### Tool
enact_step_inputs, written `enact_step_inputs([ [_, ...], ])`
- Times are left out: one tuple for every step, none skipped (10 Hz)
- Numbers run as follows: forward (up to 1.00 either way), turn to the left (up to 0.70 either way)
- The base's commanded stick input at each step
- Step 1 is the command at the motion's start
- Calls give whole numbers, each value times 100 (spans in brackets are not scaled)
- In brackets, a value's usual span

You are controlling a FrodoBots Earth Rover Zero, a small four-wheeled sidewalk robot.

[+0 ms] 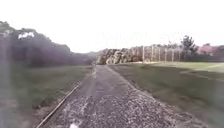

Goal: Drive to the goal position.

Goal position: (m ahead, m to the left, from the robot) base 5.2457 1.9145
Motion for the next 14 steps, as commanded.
enact_step_inputs([
  [85,0],
  [85,0],
  [85,0],
  [85,0],
  [85,0],
  [85,0],
  [85,0],
  [85,0],
  [85,0],
  [85,0],
  [85,0],
  [85,0],
  [85,0],
  [85,11],
])
